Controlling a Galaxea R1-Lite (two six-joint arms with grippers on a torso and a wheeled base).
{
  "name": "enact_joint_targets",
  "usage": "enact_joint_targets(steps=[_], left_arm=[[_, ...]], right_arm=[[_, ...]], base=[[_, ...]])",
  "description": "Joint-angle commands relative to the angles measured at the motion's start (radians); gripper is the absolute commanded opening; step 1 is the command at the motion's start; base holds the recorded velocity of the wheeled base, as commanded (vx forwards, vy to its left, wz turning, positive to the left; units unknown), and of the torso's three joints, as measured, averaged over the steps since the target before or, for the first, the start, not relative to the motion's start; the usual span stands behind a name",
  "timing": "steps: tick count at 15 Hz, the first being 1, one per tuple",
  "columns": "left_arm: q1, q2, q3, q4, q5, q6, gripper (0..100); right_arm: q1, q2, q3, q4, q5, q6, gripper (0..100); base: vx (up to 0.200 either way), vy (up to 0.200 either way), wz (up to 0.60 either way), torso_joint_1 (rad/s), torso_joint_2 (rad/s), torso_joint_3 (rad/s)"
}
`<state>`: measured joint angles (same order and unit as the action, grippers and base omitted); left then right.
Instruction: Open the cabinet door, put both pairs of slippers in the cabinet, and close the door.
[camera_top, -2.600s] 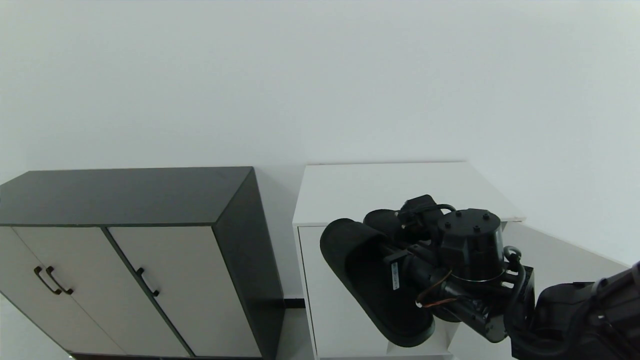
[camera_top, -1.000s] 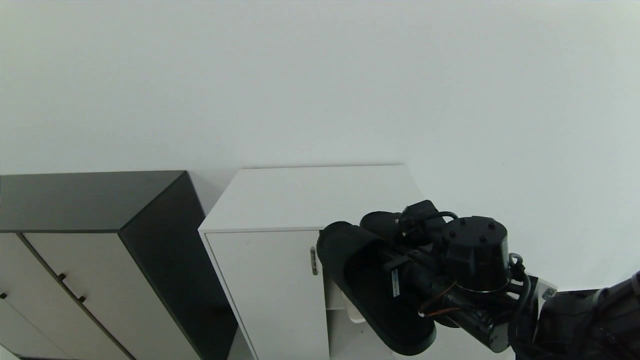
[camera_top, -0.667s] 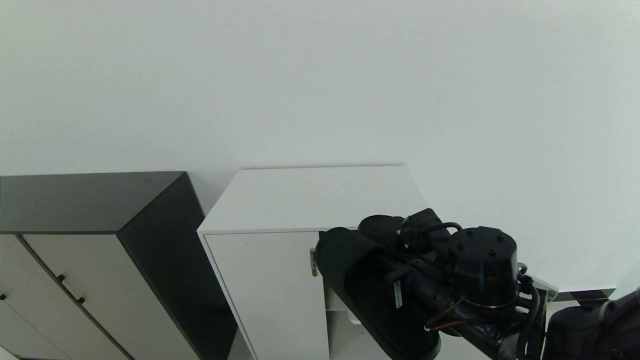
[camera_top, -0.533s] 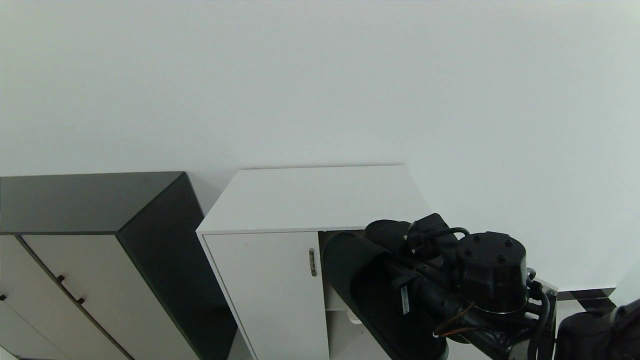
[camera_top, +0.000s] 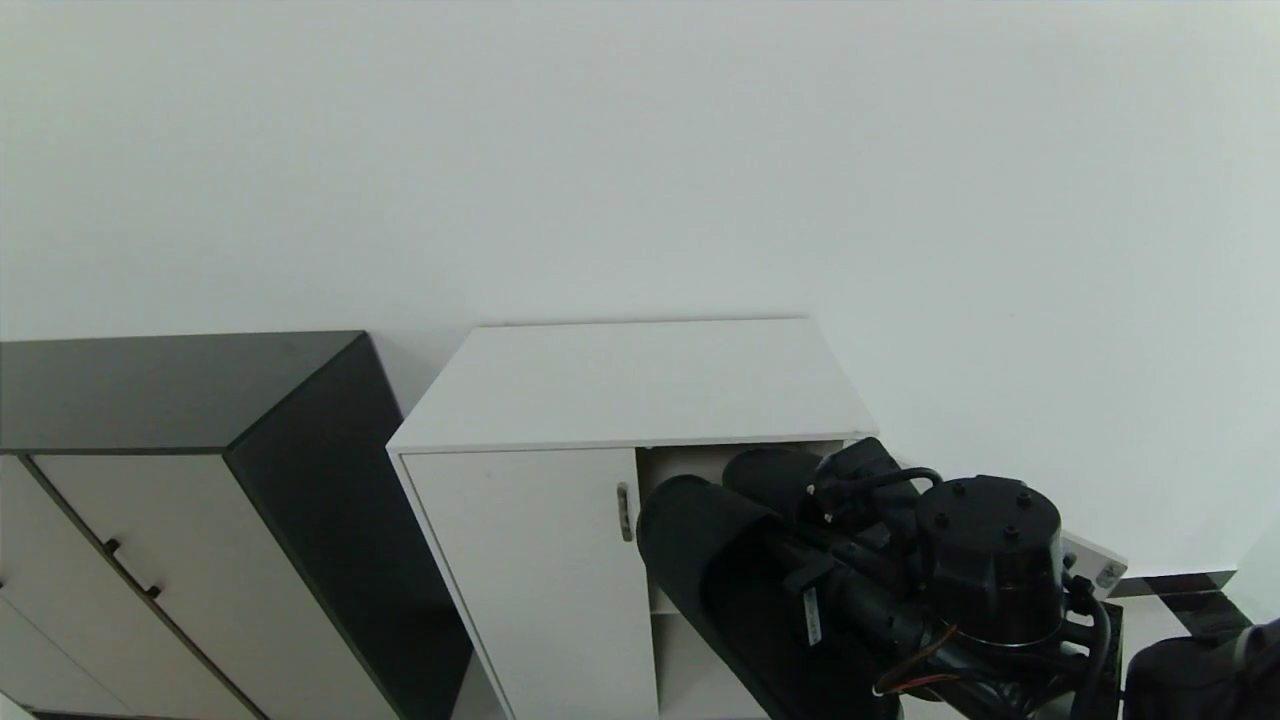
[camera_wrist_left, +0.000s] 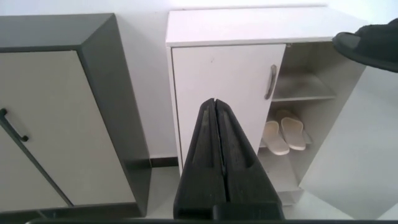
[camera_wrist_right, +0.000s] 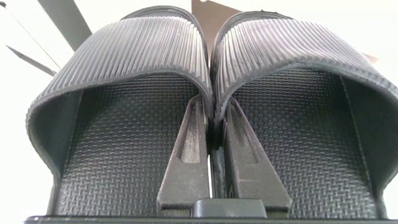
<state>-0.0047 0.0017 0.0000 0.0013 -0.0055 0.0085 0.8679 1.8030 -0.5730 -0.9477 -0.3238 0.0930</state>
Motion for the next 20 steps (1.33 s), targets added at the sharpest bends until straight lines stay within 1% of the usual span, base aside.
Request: enact_joint_targets(steps=[1, 12, 20], left_arm=[[0.0, 0.001, 0.0, 0.0, -0.001, 0.001, 0], [0.0, 0.001, 0.0, 0.0, -0.002, 0.001, 0], [0.0, 0.001, 0.0, 0.002, -0.004, 0.001, 0]], right_arm=[[0.0, 0.01, -0.001, -0.002, 0.0, 0.001, 0], [-0.012, 0.064, 0.001, -0.029, 0.003, 0.007, 0], [-0.012, 0.07, 0.007, -0.052, 0.002, 0.001, 0]], base=[[0.0, 0.0, 0.0, -0.168, 0.38, 0.207], [0.0, 0.0, 0.0, -0.216, 0.52, 0.303], [0.0, 0.0, 0.0, -0.18, 0.5, 0.32]])
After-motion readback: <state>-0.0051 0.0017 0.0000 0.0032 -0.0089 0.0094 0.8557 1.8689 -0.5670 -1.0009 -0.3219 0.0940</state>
